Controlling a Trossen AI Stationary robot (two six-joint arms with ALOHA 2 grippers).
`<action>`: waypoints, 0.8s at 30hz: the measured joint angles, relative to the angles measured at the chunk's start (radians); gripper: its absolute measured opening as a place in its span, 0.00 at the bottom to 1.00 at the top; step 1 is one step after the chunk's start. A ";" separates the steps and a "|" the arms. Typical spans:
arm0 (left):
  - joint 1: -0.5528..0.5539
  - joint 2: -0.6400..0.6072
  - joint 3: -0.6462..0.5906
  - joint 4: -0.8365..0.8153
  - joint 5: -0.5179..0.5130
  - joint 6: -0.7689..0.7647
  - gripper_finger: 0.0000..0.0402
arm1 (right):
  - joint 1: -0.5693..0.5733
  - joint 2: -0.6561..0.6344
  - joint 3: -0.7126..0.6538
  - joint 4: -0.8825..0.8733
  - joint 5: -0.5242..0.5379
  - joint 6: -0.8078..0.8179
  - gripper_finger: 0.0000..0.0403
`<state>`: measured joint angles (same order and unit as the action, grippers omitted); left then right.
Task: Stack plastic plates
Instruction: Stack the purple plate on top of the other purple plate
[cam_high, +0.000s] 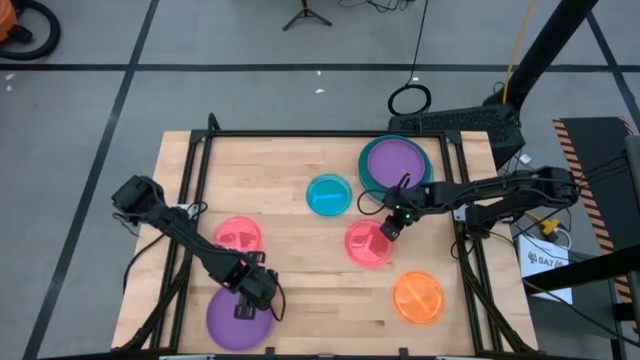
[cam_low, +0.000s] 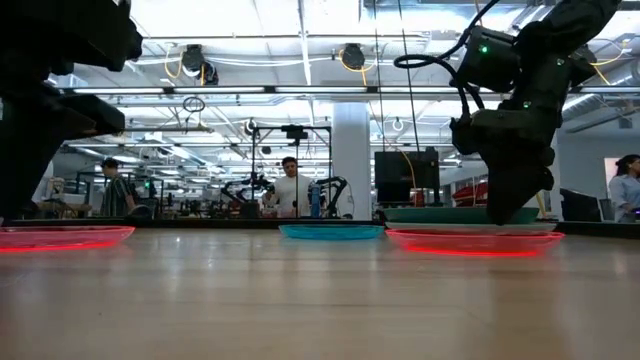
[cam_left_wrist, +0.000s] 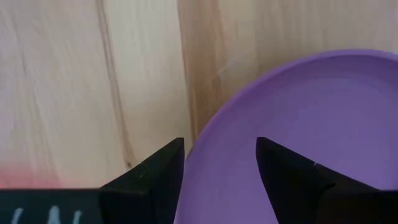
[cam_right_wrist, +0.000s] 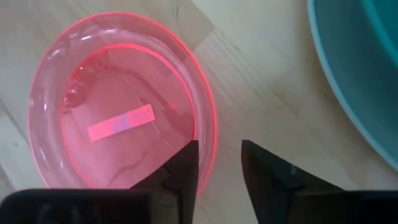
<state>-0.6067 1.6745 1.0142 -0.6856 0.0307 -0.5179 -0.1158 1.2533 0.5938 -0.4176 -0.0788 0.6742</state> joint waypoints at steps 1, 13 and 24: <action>-0.002 0.000 0.000 0.000 -0.007 0.000 0.51 | 0.000 0.000 0.000 -0.004 0.000 0.003 0.31; 0.022 0.000 0.000 -0.034 -0.077 0.141 0.51 | 0.000 -0.008 0.000 -0.022 -0.031 0.022 0.34; 0.029 0.075 0.001 0.054 0.022 0.175 0.50 | 0.000 -0.063 0.000 -0.007 -0.028 0.019 0.34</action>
<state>-0.5780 1.7493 1.0156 -0.6316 0.0527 -0.3424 -0.1158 1.1899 0.5938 -0.4251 -0.1068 0.6933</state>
